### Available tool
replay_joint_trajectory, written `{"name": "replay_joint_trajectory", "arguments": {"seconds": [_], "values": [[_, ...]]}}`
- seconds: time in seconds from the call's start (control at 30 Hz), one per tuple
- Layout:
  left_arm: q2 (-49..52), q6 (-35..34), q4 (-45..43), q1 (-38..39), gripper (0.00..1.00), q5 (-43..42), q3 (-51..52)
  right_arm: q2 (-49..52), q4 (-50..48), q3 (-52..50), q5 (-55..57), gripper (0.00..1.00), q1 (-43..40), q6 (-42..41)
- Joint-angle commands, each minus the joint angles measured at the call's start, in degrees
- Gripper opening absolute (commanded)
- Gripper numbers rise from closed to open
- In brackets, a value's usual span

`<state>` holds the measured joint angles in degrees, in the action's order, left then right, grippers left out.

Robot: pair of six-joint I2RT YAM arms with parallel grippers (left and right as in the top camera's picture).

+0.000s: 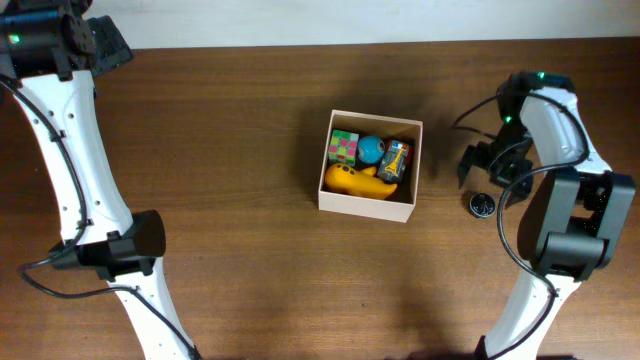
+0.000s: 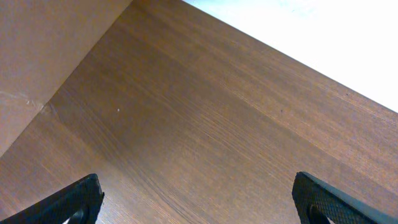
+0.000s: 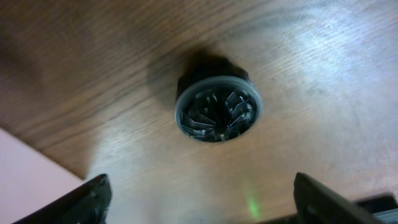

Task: Pack container
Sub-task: 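Lower the right gripper onto the black round object and grasp it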

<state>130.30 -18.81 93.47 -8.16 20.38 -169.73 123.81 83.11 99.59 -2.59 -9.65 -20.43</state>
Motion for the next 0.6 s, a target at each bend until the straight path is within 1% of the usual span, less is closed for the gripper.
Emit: {"name": "replay_joint_trajectory", "arguments": {"seconds": [0.0, 0.17, 0.33, 0.57], "values": [[0.0, 0.46, -0.13, -0.26, 0.99, -0.02, -0.9, -0.28, -1.88, -2.73, -0.37, 0.85, 0.26, 2.16], [0.0, 0.46, -0.13, -0.26, 0.99, -0.02, -0.9, -0.28, -7.02, -5.55, -0.22, 0.86, 0.15, 3.61], [0.0, 0.46, -0.13, -0.26, 0.99, -0.02, -0.9, -0.28, -12.39, -10.47, -0.2, 0.87, 0.15, 4.09], [0.0, 0.46, -0.13, -0.26, 0.99, -0.02, -0.9, -0.28, -17.16, -14.1, -2.32, 0.84, 0.15, 4.11]]}}
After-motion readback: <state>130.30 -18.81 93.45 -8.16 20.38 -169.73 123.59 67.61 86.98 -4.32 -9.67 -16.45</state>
